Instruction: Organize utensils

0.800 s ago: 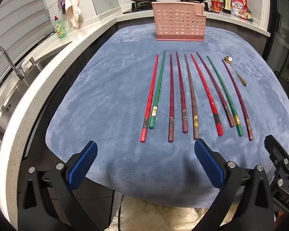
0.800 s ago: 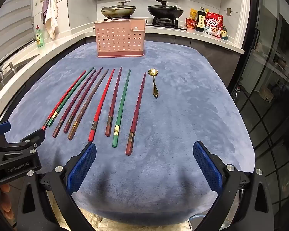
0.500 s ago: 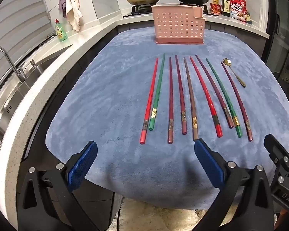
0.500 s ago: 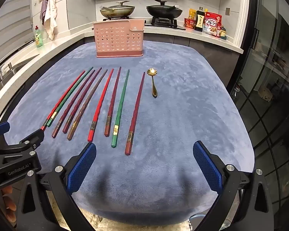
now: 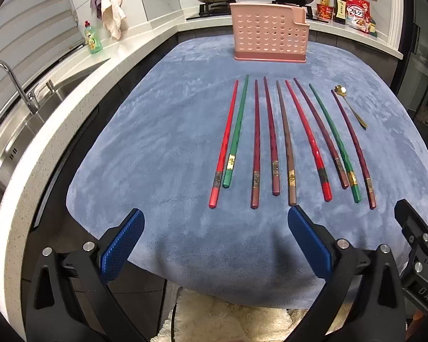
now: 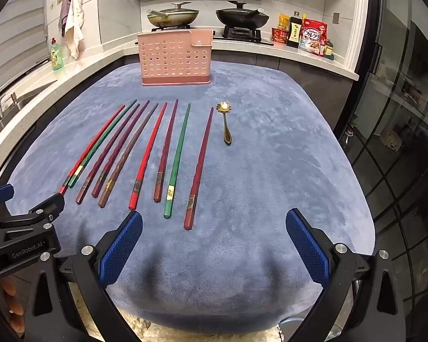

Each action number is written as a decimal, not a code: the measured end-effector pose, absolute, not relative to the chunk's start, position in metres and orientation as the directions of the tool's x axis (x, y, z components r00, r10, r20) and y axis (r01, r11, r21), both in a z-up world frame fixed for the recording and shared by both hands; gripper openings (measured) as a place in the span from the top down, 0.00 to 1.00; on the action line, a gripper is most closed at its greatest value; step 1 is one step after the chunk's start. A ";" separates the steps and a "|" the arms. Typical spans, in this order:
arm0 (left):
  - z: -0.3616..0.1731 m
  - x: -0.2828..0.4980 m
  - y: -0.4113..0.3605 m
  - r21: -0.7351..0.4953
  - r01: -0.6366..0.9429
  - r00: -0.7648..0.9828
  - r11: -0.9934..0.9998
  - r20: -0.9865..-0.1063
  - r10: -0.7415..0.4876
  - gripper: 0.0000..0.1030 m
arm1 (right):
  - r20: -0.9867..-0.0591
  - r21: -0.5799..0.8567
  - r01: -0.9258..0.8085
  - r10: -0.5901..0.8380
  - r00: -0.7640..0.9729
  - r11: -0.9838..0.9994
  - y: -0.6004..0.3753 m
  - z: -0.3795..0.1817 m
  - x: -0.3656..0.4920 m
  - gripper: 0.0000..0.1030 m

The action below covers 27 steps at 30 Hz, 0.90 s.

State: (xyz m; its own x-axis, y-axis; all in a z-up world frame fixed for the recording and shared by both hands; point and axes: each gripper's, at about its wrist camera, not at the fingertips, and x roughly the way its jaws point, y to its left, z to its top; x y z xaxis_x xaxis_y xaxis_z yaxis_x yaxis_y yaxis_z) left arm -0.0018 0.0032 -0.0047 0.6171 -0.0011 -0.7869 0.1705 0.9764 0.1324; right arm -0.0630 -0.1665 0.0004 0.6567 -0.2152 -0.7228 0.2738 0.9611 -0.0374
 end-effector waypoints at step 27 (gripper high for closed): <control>-0.010 -0.002 0.005 0.133 0.180 0.602 0.975 -0.798 -0.002 0.07 | -0.723 -0.045 0.272 -0.219 0.655 0.961 -0.165 -0.002 -0.062 0.06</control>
